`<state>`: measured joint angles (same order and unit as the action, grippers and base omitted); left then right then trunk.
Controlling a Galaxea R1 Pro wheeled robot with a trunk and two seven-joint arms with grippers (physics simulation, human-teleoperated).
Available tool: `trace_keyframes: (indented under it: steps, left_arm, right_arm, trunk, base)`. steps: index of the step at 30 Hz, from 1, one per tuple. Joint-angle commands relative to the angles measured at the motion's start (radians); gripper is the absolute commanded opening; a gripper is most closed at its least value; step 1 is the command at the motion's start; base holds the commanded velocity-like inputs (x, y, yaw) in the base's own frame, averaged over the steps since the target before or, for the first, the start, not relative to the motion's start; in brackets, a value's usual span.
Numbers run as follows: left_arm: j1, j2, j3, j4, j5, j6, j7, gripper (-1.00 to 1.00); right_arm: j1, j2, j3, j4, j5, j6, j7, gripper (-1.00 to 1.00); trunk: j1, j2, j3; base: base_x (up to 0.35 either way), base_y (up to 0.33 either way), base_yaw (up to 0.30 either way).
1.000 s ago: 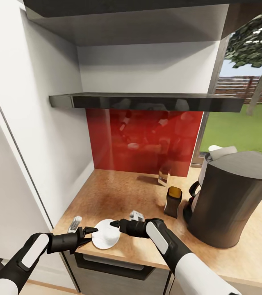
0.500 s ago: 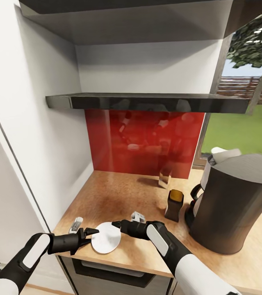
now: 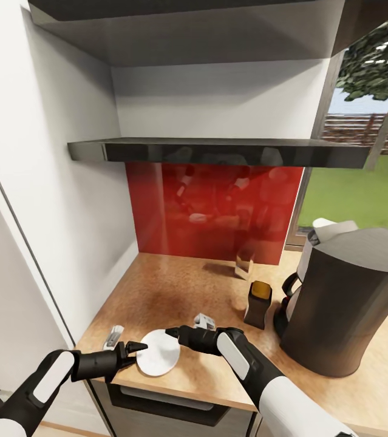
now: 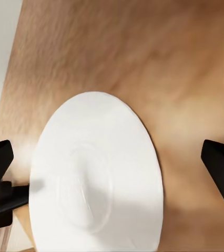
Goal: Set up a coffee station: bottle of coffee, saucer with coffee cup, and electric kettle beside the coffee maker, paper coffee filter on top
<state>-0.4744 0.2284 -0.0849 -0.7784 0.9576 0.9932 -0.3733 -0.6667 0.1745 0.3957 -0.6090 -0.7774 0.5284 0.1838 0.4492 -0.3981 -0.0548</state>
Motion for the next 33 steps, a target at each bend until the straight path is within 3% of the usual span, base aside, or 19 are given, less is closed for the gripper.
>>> trace_keyframes:
  steps: [1,5,13,33]
  left_arm:
    - [0.001,0.001,-0.004,0.001,-0.028,-0.002,-0.006,1.00]
    - [0.007,0.000,-0.007,0.000,-0.026,-0.001,-0.007,1.00]
    - [0.021,0.002,-0.072,-0.001,-0.026,-0.001,-0.007,1.00]
    - [0.022,-0.003,-0.079,-0.010,-0.026,-0.002,-0.005,1.00]
  right_arm:
    - [-0.001,0.000,0.001,0.001,0.006,0.004,0.001,1.00]
    - [-0.001,0.000,0.002,0.001,0.006,0.004,0.015,1.00]
    - [-0.001,0.000,0.002,0.003,0.006,0.004,0.021,1.00]
    - [-0.001,0.000,0.005,0.006,0.006,0.004,0.022,1.00]
  trunk:
    - [0.001,-0.002,-0.003]
    - [0.001,-0.002,-0.003]
    - [0.001,-0.002,-0.003]
    - [0.001,-0.002,-0.003]
  base:
    - [0.000,0.000,0.000]
    - [0.000,0.000,0.000]
    - [0.000,0.000,0.000]
    - [0.000,0.000,0.000]
